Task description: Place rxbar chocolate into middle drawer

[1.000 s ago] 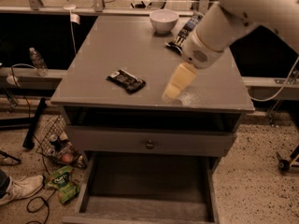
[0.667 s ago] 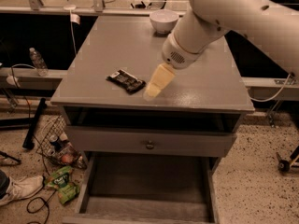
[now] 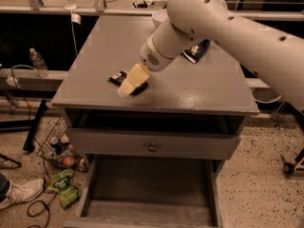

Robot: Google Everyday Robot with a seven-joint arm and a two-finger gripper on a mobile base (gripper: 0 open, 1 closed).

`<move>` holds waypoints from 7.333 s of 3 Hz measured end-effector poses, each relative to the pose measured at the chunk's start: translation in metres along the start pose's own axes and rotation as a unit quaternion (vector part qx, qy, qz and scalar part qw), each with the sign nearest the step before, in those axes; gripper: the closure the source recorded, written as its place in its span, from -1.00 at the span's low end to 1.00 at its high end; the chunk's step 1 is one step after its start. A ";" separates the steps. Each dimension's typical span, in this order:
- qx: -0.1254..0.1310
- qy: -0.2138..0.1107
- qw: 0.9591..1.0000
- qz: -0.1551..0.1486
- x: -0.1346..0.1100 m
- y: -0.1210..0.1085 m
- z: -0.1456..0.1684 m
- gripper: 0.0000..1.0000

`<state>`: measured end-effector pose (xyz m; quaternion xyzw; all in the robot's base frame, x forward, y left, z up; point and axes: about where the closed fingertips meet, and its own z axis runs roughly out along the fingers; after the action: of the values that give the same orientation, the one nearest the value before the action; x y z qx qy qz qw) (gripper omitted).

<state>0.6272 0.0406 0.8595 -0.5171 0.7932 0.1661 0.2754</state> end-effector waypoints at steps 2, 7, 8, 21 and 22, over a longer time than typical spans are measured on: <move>0.032 -0.025 0.999 -0.005 -0.036 -0.016 0.029 -1.00; 0.025 -0.019 0.999 0.045 -0.010 -0.049 0.052 0.86; 0.025 -0.019 0.999 0.045 -0.011 -0.049 0.050 1.00; -0.137 -0.122 0.974 -0.130 0.210 0.135 0.028 1.00; -0.135 -0.153 0.971 -0.125 0.241 0.139 0.066 1.00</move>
Offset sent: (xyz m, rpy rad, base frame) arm 0.0507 0.0422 -0.0007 0.0028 -0.1327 -0.0610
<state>0.4428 -0.0416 0.6574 -0.6131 0.6412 0.3127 0.3395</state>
